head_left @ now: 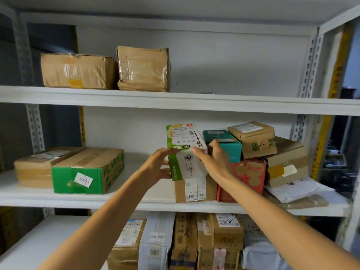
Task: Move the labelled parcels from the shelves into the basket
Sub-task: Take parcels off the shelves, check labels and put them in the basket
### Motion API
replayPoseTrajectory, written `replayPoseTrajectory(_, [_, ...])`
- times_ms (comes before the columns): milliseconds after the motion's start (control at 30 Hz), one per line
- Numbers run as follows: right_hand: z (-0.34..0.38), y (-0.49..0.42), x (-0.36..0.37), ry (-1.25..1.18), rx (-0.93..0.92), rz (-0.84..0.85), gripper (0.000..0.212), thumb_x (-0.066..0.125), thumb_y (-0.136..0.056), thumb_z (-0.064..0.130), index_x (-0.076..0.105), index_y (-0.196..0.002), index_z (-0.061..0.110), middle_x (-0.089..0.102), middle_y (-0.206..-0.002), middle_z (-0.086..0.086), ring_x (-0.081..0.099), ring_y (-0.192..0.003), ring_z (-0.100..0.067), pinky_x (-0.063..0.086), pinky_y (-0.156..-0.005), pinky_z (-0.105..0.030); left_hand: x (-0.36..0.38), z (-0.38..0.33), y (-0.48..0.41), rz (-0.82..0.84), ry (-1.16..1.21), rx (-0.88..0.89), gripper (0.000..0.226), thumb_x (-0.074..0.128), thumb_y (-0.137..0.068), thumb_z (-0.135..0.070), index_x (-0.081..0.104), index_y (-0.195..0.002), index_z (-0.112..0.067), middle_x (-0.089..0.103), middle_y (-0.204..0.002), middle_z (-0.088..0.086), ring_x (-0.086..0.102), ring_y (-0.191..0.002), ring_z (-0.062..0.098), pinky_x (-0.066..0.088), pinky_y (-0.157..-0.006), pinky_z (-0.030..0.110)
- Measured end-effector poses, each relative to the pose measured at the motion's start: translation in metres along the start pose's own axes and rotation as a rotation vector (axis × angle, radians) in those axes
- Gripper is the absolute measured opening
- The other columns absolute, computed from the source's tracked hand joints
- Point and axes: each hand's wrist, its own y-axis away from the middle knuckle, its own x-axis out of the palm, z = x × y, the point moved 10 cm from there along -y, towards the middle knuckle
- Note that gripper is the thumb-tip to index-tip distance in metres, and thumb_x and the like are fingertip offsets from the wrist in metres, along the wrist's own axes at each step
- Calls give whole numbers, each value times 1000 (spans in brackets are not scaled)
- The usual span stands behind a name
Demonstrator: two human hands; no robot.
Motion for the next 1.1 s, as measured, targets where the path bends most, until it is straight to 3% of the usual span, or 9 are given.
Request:
replayPoseTrajectory(167, [-13, 19, 16, -89, 29, 244, 37, 67, -88, 31, 50, -120, 27, 65, -118, 6, 61, -97, -8, 47, -69, -23, 11, 9, 8, 232, 42, 120, 75, 67, -75, 1, 38, -140, -21, 61, -126, 16, 60, -113, 37, 52, -89, 56])
replayPoseTrajectory(267, [-12, 25, 21, -55, -51, 271, 68, 72, -85, 18, 36, -140, 31, 57, -129, 14, 57, -107, -2, 53, -84, -25, 12, 18, 15, 218, -12, 148, 95, 67, -75, 11, 25, -146, -37, 66, -120, 14, 64, -108, 35, 52, -87, 55])
replayPoseTrajectory(400, [-22, 39, 29, 7, -97, 282, 114, 80, -75, 6, 1, -154, 30, 45, -134, 14, 51, -117, -3, 48, -73, -12, 4, 33, 30, 75, -38, 234, 105, 70, -73, 14, 17, -146, -42, 70, -105, 14, 70, -94, 29, 57, -77, 51])
replayPoseTrajectory(467, [-26, 47, 33, 51, -113, 276, 126, 85, -69, 8, -4, -155, 31, 42, -140, 14, 46, -126, -5, 45, -83, -14, 3, 43, 39, 69, -27, 286, 110, 69, -70, 19, 17, -145, -43, 68, -104, 10, 70, -95, 26, 60, -69, 40])
replayPoseTrajectory(600, [-31, 67, 36, 27, -127, 281, 114, 87, -60, -1, 23, -148, 34, 48, -140, 14, 45, -130, -4, 52, -96, -34, 2, 51, 54, 71, -158, 370, 118, 77, -68, 10, 10, -147, -46, 64, -106, 7, 68, -99, 22, 59, -70, 31])
replayPoseTrajectory(733, [-38, 93, 20, 22, -94, 199, 102, 83, -68, -3, 27, -146, 31, 47, -127, 28, 45, -119, 8, 46, -80, -6, 15, 54, 68, 136, -253, 443, 118, 81, -67, -4, 4, -151, -36, 60, -108, -10, 65, -100, 11, 56, -71, 21])
replayPoseTrajectory(833, [-53, 115, -1, 29, -58, 123, 97, 82, -71, 3, 28, -143, 37, 47, -121, 34, 46, -106, 25, 47, -80, -5, 36, 62, 76, 197, -283, 438, 115, 80, -72, -2, 4, -148, -43, 57, -107, -15, 63, -94, 2, 54, -67, 15])
replayPoseTrajectory(967, [-87, 157, -54, 29, 34, -34, 97, 83, -71, 3, 27, -145, 34, 47, -119, 36, 46, -104, 28, 45, -77, -2, 97, 77, 82, 352, -339, 472, 117, 82, -64, -24, 4, -145, -55, 48, -138, -6, 52, -124, 16, 56, -88, 39])
replayPoseTrajectory(1100, [-119, 223, -137, 107, 129, -219, 105, 85, -69, 5, 23, -150, 32, 47, -125, 35, 49, -117, 8, 44, -84, -4, 201, 100, 112, 627, -260, 454, 119, 80, -61, -18, 5, -150, -45, 36, -140, -34, 41, -133, 3, 50, -98, 42])
